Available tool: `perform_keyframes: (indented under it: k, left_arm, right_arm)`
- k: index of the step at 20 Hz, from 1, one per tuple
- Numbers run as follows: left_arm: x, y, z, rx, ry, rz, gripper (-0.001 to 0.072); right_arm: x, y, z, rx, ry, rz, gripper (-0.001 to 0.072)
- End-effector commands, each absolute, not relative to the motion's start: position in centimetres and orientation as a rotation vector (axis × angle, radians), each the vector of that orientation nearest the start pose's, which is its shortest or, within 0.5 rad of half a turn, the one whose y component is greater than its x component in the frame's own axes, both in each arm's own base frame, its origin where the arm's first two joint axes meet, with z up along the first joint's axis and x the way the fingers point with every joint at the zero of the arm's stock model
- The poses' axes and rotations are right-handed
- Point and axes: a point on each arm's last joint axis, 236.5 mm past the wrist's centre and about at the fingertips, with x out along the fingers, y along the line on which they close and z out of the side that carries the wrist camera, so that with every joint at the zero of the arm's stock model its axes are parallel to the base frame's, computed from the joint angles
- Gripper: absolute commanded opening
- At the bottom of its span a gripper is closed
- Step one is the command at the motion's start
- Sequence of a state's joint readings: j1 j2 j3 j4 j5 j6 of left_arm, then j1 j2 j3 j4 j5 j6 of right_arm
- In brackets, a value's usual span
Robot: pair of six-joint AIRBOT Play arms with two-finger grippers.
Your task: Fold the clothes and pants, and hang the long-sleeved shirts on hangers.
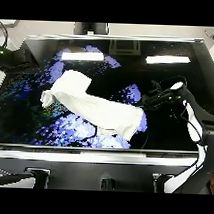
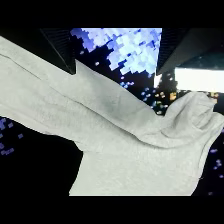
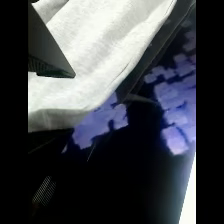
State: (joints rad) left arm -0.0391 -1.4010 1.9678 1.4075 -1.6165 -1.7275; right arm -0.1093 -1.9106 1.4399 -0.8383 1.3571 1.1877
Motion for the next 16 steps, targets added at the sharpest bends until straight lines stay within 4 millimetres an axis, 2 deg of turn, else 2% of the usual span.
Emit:
perform_keyframes:
  k: [1,4,8,9,11,12,14,16]
  left_arm:
    - [41.5,-3.2,20.8,-0.223,1.091,-0.051,0.0581]
    - [40.7,0.0,18.7,-0.27,1.162,0.025,0.0582]
    - [40.0,2.8,16.7,-0.315,1.212,0.089,0.0582]
    - [39.9,3.5,16.2,-0.326,1.219,0.104,0.0582]
    - [39.6,4.6,15.1,-0.339,1.241,0.119,0.0582]
    - [39.5,5.0,14.3,-0.36,1.253,0.118,0.0582]
    - [39.5,5.9,12.3,-0.427,1.264,0.096,0.0582]
    - [39.5,7.0,9.5,-0.525,1.263,0.065,0.0582]
  right_arm:
    - [41.2,10.5,-11.2,0.525,1.6,0.57,0.0404]
    - [40.9,9.8,-11.7,0.485,1.616,0.551,0.0401]
    - [40.6,8.9,-12.3,0.446,1.636,0.522,0.0393]
    - [40.5,8.8,-12.4,0.438,1.64,0.519,0.0318]
    - [40.3,8.7,-12.4,0.427,1.646,0.524,0.0102]
    - [40.1,8.7,-12.3,0.418,1.65,0.54,0.003]
    - [39.9,9.0,-12.1,0.429,1.655,0.551,0.0029]
    - [39.8,9.4,-11.5,0.449,1.654,0.571,0.0029]
